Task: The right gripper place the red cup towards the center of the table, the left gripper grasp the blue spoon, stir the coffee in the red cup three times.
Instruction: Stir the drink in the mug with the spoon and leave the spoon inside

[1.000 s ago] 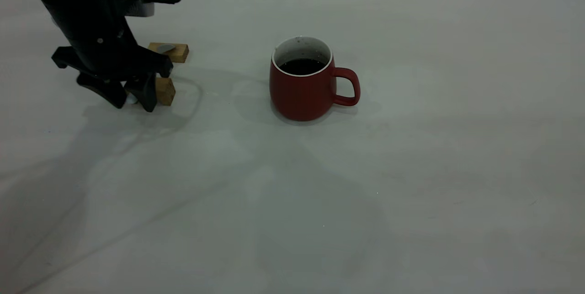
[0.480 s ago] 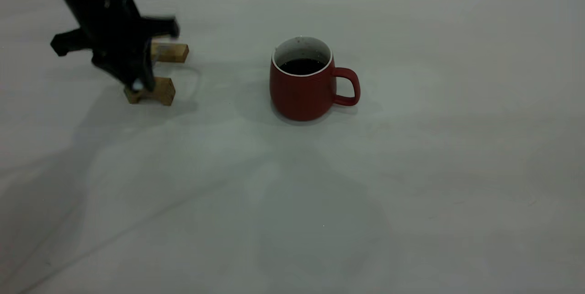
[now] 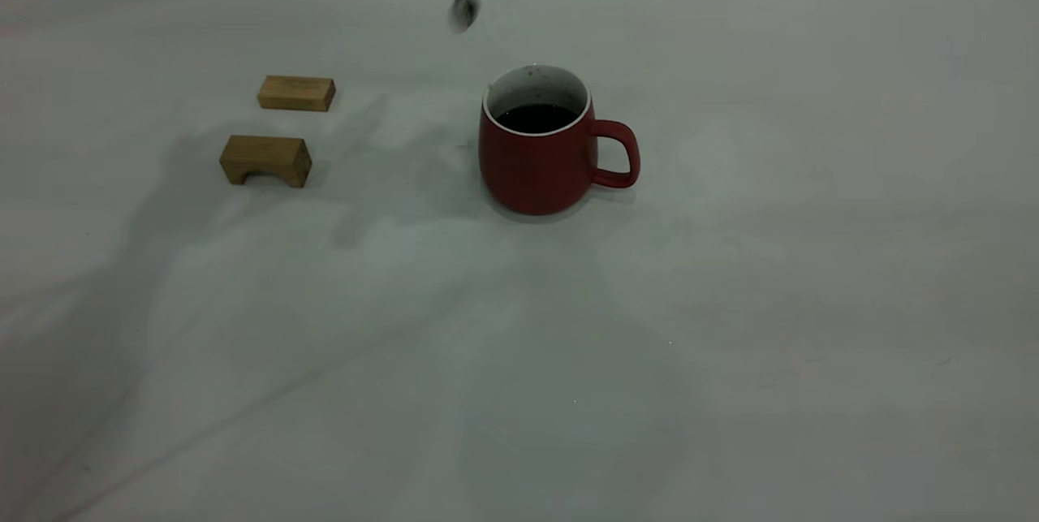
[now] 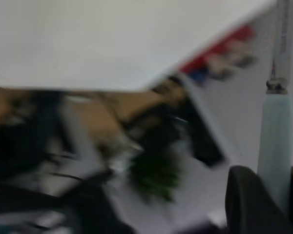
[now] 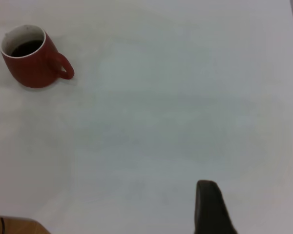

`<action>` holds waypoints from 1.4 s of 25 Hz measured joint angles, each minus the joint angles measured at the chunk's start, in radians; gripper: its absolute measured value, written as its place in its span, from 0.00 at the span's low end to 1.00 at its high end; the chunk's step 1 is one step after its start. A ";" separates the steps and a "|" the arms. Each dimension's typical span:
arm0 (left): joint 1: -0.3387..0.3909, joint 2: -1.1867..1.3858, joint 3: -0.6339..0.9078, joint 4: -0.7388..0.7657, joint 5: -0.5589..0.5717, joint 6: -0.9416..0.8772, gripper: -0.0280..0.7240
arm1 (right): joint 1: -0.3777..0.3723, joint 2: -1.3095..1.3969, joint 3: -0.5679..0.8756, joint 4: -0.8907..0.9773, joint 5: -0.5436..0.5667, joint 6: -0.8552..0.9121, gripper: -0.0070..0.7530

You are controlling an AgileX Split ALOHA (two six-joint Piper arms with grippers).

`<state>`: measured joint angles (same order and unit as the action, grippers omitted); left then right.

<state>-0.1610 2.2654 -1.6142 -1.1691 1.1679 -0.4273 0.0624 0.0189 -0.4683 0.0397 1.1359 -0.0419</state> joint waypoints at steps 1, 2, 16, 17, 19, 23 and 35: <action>0.000 0.000 -0.001 -0.043 0.000 -0.003 0.26 | 0.000 0.000 0.000 0.000 0.000 0.000 0.65; -0.001 0.002 -0.001 -0.072 0.000 -0.015 0.26 | 0.000 0.000 0.000 0.000 0.000 0.000 0.65; -0.059 0.137 -0.001 -0.322 -0.003 -0.369 0.26 | 0.000 0.000 0.000 0.000 0.000 0.000 0.64; -0.059 0.143 -0.001 -0.322 -0.003 -0.377 0.26 | 0.000 0.000 0.000 0.000 0.000 0.000 0.64; -0.059 0.152 -0.001 -0.320 -0.005 -0.389 0.26 | 0.000 0.000 0.000 0.000 0.000 0.000 0.64; -0.059 0.154 -0.001 -0.303 -0.023 -0.415 0.26 | 0.000 0.000 0.000 0.000 0.000 0.000 0.64; -0.059 0.206 -0.001 -0.213 -0.186 -0.343 0.26 | 0.000 0.000 0.000 0.000 0.000 0.000 0.64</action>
<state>-0.2205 2.4711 -1.6150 -1.3820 0.9820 -0.7704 0.0624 0.0189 -0.4683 0.0397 1.1359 -0.0419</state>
